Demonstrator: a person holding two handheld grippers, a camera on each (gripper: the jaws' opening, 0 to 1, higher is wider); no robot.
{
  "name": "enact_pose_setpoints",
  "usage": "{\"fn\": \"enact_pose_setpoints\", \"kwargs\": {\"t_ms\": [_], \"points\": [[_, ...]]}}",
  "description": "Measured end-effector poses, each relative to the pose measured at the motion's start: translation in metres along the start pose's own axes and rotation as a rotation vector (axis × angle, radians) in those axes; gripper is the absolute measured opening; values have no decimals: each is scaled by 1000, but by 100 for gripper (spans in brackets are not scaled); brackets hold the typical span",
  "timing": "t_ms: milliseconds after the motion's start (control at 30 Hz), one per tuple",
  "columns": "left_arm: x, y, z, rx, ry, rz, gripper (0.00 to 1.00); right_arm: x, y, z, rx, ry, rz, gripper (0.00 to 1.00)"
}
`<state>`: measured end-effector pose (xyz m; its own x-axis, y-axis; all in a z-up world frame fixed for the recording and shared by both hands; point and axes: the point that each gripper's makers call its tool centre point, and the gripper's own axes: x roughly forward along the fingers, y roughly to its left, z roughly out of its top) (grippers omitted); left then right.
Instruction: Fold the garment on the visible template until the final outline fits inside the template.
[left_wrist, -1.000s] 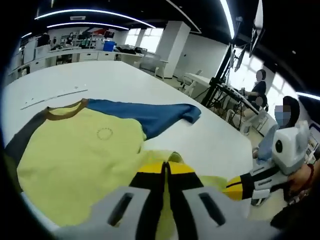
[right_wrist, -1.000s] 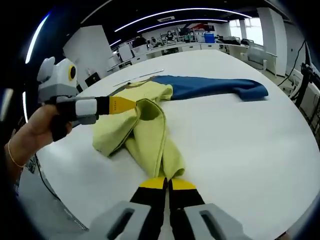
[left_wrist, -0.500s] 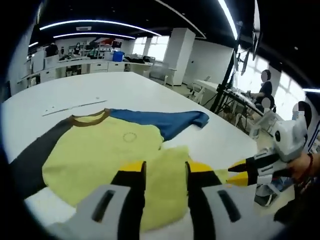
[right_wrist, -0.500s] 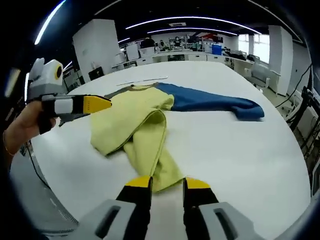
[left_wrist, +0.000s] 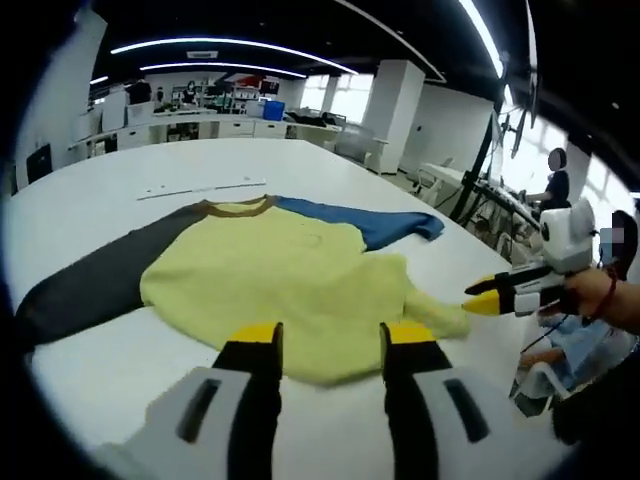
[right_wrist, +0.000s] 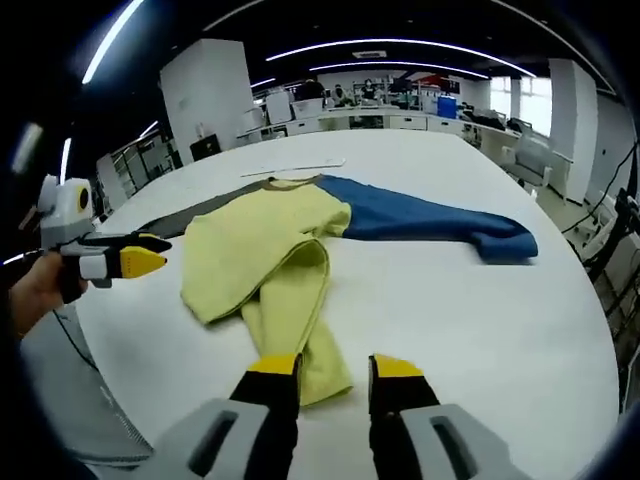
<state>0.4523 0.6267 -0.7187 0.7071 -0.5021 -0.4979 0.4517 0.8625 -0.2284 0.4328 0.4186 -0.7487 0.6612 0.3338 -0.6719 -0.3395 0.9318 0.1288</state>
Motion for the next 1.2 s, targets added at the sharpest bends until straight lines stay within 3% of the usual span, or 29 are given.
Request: {"fn": "enact_pose_setpoints", "kwargs": {"t_ms": [267, 600, 733, 900, 1200], "points": [[1, 9, -24, -68, 44, 72, 30, 9, -1, -3, -50, 22, 38, 22], [13, 5, -45, -158, 82, 69, 26, 14, -6, -13, -53, 53, 44, 20], [19, 3, -42, -217, 61, 58, 24, 15, -6, -14, -44, 54, 45, 19], [28, 0, -41, -221, 73, 52, 20, 17, -3, -14, -55, 55, 51, 18], [34, 1, -43, -276, 88, 75, 4, 21, 1, -14, -91, 61, 71, 12]]}}
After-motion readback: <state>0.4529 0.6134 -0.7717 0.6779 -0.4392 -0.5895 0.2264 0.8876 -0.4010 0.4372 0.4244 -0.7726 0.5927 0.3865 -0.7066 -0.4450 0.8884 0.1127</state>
